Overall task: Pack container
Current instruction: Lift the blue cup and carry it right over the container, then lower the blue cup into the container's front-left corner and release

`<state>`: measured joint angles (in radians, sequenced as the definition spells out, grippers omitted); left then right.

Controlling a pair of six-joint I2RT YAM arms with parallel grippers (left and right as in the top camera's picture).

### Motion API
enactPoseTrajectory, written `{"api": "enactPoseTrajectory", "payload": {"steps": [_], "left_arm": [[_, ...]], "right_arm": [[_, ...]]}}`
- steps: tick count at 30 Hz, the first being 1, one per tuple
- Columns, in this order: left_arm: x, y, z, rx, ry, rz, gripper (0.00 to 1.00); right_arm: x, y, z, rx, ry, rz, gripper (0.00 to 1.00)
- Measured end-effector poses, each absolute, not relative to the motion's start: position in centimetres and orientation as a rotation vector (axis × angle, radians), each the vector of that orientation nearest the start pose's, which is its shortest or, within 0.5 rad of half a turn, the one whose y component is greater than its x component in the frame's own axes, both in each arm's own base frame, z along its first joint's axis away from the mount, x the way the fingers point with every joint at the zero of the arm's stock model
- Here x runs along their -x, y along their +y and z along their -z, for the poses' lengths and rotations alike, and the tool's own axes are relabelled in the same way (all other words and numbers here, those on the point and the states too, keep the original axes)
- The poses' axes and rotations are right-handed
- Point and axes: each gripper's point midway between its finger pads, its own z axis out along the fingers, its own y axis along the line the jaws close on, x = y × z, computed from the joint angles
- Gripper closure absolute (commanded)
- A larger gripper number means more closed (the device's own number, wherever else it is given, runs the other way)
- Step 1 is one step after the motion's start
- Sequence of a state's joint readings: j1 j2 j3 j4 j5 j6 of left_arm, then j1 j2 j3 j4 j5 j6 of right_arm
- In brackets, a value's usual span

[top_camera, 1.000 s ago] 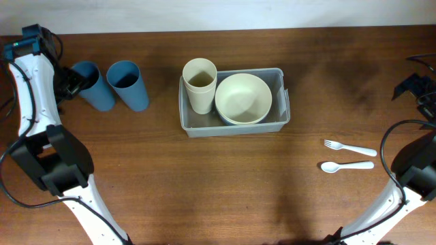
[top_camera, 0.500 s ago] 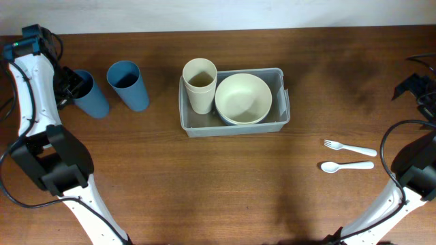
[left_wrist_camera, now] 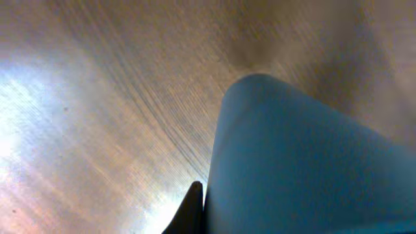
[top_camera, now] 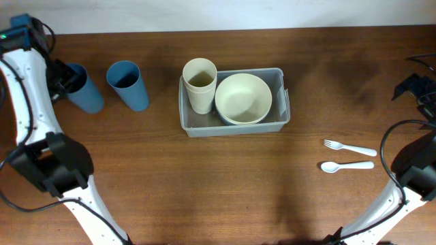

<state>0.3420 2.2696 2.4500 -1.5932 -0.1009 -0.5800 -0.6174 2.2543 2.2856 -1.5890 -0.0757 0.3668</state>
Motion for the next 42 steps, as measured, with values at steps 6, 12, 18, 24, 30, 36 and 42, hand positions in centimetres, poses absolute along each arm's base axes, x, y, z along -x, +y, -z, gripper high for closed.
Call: {"api": "enactPoseTrajectory", "payload": {"steps": [6, 12, 18, 24, 30, 36, 42], "left_arm": [[-40.4, 16.5, -26.2, 1.253, 2.512, -0.111, 0.98], [-36.9, 14.1, -35.0, 1.083, 2.354, -0.014, 0.99], [-35.1, 6.7, -40.2, 0.678, 2.354, 0.193, 0.98], [-34.5, -2.9, -41.0, 0.236, 2.43, 0.349, 0.98], [-33.5, -9.6, -36.9, -0.029, 2.602, 0.402, 0.98], [-32.9, -12.3, -32.7, -0.148, 2.73, 0.362, 0.98], [-34.1, -13.5, -28.8, -0.191, 2.781, 0.3, 0.98]], "right_arm": [[-36.1, -24.0, -14.0, -1.474, 2.747, -0.115, 0.01], [-36.0, -24.0, -14.0, -1.473, 2.747, -0.114, 0.01], [-36.0, -24.0, -14.0, -1.473, 2.747, -0.114, 0.01], [-36.0, -24.0, -14.0, -1.473, 2.747, -0.114, 0.01], [-36.0, -24.0, -14.0, -1.473, 2.747, -0.114, 0.01], [-36.0, -24.0, -14.0, -1.473, 2.747, -0.114, 0.01], [-36.1, -24.0, -14.0, -1.473, 2.747, -0.115, 0.01]]}}
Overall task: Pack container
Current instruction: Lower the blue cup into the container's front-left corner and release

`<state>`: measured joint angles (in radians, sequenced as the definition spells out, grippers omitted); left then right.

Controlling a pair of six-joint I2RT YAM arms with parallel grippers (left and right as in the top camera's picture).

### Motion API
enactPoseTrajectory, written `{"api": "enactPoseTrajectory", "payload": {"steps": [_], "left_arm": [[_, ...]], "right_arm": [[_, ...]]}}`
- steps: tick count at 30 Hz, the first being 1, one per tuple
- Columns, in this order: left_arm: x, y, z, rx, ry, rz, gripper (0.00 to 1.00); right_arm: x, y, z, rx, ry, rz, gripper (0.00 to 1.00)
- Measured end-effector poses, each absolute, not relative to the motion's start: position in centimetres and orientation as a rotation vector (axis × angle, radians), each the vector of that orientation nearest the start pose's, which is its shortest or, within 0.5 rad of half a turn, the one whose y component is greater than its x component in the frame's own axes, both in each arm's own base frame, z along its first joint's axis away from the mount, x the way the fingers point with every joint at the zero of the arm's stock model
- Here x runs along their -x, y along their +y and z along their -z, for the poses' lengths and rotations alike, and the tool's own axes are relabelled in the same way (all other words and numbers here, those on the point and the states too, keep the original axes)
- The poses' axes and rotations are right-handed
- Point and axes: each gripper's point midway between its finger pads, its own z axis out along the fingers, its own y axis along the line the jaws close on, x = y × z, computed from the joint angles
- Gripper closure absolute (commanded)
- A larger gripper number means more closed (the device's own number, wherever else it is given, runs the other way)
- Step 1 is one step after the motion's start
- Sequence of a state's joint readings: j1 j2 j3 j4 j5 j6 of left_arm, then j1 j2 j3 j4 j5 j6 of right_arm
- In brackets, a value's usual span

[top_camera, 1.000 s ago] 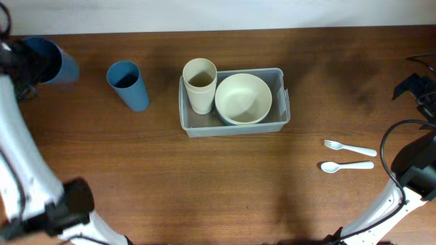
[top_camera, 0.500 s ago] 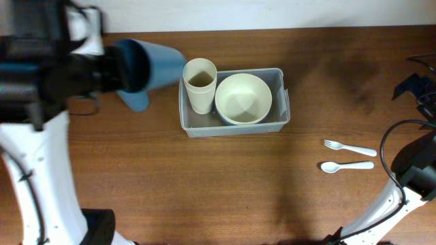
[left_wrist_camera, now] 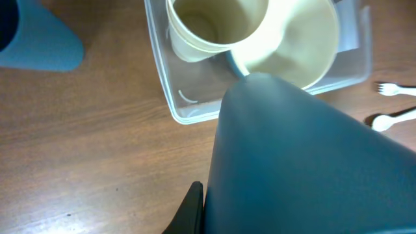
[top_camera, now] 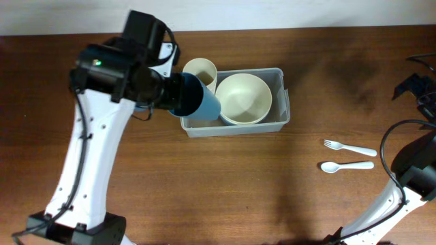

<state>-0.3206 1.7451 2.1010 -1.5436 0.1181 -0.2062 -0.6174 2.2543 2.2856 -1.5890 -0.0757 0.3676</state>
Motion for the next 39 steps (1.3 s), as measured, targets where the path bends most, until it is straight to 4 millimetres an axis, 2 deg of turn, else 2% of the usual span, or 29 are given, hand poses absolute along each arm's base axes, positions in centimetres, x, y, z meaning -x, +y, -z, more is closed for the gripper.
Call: {"api": "enactPoseTrajectory", "payload": {"steps": [9, 15, 20, 24, 27, 28, 33, 39], "left_arm": [[-36.9, -13.5, -25.3, -0.172, 2.813, 0.225, 0.99], [-38.4, -14.0, -21.2, -0.169, 2.911, 0.189, 0.98], [-39.7, -14.2, -18.5, -0.15, 2.949, 0.161, 0.98], [-40.0, -13.8, -18.1, -0.13, 2.954, 0.121, 0.96], [-39.9, -13.6, -18.0, -0.121, 2.954, 0.103, 0.86], [-39.9, -13.5, -18.0, -0.117, 2.955, 0.098, 0.79], [-39.9, -13.4, -18.0, -0.102, 2.956, 0.089, 0.66], [-40.0, -13.3, -18.0, -0.098, 2.955, 0.079, 0.64]], "right_arm": [[-36.0, -24.0, -14.0, -1.473, 2.747, -0.114, 0.01], [-36.1, -24.0, -14.0, -1.473, 2.747, -0.115, 0.01], [-36.0, -24.0, -14.0, -1.473, 2.748, -0.115, 0.01], [-36.1, -24.0, -14.0, -1.473, 2.747, -0.115, 0.01], [-36.1, -24.0, -14.0, -1.473, 2.747, -0.115, 0.01], [-36.1, -24.0, -14.0, -1.473, 2.747, -0.115, 0.01], [-36.1, -24.0, -14.0, -1.472, 2.748, -0.115, 0.01], [-36.0, -24.0, -14.0, -1.474, 2.747, -0.114, 0.01]]}}
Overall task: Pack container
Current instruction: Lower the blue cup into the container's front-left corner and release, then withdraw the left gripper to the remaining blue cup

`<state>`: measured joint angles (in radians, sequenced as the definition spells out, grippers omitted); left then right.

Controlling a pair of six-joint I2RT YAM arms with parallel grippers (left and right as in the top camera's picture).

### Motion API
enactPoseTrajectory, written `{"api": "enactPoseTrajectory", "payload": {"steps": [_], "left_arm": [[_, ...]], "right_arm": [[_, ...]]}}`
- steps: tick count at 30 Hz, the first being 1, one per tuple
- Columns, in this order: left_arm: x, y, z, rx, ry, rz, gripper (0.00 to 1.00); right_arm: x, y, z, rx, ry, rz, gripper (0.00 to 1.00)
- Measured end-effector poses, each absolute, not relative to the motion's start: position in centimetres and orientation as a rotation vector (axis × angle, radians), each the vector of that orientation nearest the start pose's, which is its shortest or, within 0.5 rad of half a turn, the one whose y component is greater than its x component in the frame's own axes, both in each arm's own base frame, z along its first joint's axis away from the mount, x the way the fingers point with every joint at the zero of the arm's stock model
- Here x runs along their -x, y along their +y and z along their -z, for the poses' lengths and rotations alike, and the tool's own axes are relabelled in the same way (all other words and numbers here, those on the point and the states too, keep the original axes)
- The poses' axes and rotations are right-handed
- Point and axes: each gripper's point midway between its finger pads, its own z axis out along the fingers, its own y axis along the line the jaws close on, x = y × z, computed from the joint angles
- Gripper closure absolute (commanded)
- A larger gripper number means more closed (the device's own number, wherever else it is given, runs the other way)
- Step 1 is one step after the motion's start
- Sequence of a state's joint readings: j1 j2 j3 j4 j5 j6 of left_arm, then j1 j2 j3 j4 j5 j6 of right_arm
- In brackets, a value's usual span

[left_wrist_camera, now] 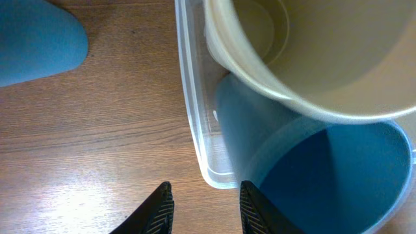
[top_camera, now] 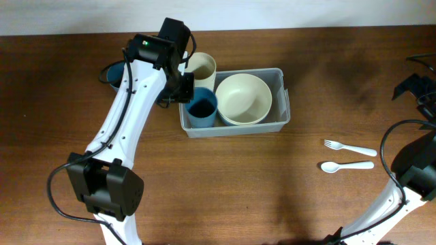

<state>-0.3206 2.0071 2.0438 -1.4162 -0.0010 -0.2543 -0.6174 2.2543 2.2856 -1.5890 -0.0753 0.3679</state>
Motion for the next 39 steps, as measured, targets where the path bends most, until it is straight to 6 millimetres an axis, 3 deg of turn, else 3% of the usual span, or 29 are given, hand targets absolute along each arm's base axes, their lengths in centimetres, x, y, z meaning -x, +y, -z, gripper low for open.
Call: {"api": "enactPoseTrajectory", "payload": {"steps": [5, 9, 10, 13, 14, 19, 30, 39], "left_arm": [[-39.4, -12.8, -18.6, -0.097, 2.974, 0.054, 0.63], [-39.6, -12.4, -22.2, -0.085, 2.916, 0.057, 0.56], [-39.7, -12.1, -23.6, -0.075, 2.885, 0.053, 0.51], [-40.1, -10.7, -27.4, -0.038, 2.797, 0.039, 0.06], [-40.2, -10.1, -28.6, -0.013, 2.765, 0.03, 0.0], [-40.9, -6.4, -31.6, 0.116, 2.664, -0.026, 0.0], [-41.8, 1.4, -30.9, 0.471, 2.639, -0.104, 0.0], [-43.4, 2.5, -27.2, 0.651, 2.692, -0.067, 0.0]], "right_arm": [[-36.0, -24.0, -14.0, -1.472, 2.748, -0.115, 0.01], [-36.0, -24.0, -14.0, -1.473, 2.747, -0.114, 0.01], [-36.1, -24.0, -14.0, -1.474, 2.747, -0.115, 0.01], [-36.1, -24.0, -14.0, -1.473, 2.746, -0.115, 0.01], [-36.0, -24.0, -14.0, -1.473, 2.747, -0.114, 0.01], [-36.1, -24.0, -14.0, -1.473, 2.747, -0.115, 0.01], [-36.1, -24.0, -14.0, -1.473, 2.747, -0.115, 0.02], [-36.1, -24.0, -14.0, -1.473, 2.747, -0.115, 0.01]]}}
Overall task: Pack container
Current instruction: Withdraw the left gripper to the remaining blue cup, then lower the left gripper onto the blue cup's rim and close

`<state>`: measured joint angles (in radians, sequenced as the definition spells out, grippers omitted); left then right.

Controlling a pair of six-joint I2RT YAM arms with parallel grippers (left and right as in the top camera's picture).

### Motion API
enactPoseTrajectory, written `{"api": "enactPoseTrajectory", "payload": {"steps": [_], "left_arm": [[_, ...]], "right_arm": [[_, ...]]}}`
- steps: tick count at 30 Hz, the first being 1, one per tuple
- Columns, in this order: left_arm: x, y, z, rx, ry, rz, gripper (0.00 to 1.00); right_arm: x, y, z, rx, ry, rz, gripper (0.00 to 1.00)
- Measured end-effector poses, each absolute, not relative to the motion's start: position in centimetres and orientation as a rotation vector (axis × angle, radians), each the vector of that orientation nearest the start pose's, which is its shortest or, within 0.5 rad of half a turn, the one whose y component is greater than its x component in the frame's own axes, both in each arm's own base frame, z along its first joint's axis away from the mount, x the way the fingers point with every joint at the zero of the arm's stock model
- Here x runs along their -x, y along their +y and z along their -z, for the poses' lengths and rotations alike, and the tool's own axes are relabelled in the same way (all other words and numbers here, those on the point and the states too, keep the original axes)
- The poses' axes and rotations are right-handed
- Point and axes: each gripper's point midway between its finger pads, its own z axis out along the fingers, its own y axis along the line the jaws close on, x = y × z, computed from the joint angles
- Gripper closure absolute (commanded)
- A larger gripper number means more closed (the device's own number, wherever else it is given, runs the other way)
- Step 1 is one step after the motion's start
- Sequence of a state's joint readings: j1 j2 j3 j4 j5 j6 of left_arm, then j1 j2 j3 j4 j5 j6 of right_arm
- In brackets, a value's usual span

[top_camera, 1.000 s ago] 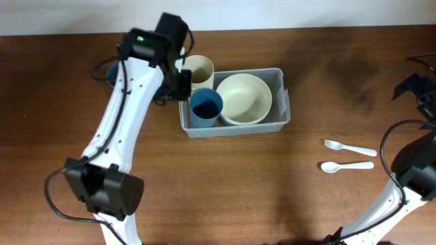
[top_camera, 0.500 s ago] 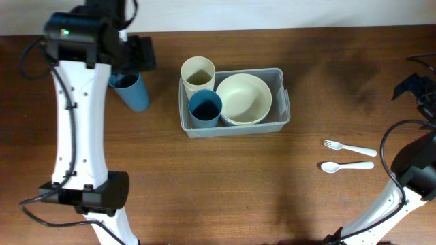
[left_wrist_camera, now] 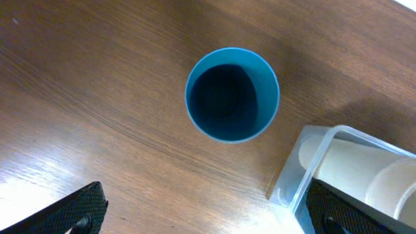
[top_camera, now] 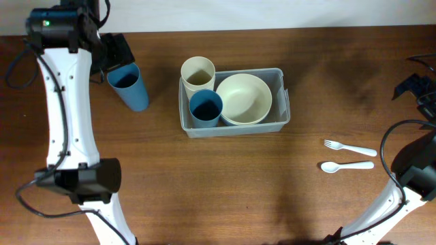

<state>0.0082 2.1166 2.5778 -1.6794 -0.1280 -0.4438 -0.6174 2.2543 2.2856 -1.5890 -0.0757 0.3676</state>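
Note:
The clear plastic container (top_camera: 283,116) holds a cream cup (top_camera: 197,73), a blue cup (top_camera: 205,107) and a cream bowl (top_camera: 243,98). A second blue cup (top_camera: 128,84) (left_wrist_camera: 232,94) stands upright on the table left of the container. My left gripper (top_camera: 112,53) (left_wrist_camera: 205,218) hangs wide open and empty over that cup, its fingers (left_wrist_camera: 81,208) spread far apart. A white fork (top_camera: 349,147) and white spoon (top_camera: 346,165) lie at the right. Only part of the right arm (top_camera: 419,85) shows at the right edge; its gripper is not seen.
The brown wooden table (top_camera: 225,190) carries everything. The container's corner (left_wrist_camera: 292,188) shows at the lower right in the left wrist view. The left arm (top_camera: 65,122) runs down the left side of the table.
My left gripper has left the blue cup standing in the container and moved left; it is now open above the second blue cup. The right arm has not moved.
My left gripper held a blue cup at the far left beside a second one. Then it held that cup tilted at the container's left side. Then the cup stood in the container with the jaws open around it. Now the gripper is over the other cup.

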Motion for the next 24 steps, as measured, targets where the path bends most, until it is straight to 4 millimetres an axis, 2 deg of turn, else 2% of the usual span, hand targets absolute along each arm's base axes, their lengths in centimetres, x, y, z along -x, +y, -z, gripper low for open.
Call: {"api": "enactPoseTrajectory", "payload": {"steps": [7, 12, 18, 24], "left_arm": [[-44.7, 3.1, -22.9, 0.755, 2.782, -0.011, 0.0], [-45.2, 4.8, -20.2, 0.879, 2.814, 0.001, 0.0], [-45.1, 6.5, -19.0, 0.96, 2.823, 0.004, 0.0], [-45.6, 6.2, -17.5, 0.966, 2.851, 0.019, 0.0]], "right_arm": [[-36.0, -24.0, -14.0, -1.473, 2.747, -0.114, 0.01], [-36.0, -24.0, -14.0, -1.473, 2.747, -0.114, 0.01], [-36.1, -24.0, -14.0, -1.473, 2.747, -0.115, 0.01], [-36.1, -24.0, -14.0, -1.473, 2.747, -0.115, 0.01]]}}
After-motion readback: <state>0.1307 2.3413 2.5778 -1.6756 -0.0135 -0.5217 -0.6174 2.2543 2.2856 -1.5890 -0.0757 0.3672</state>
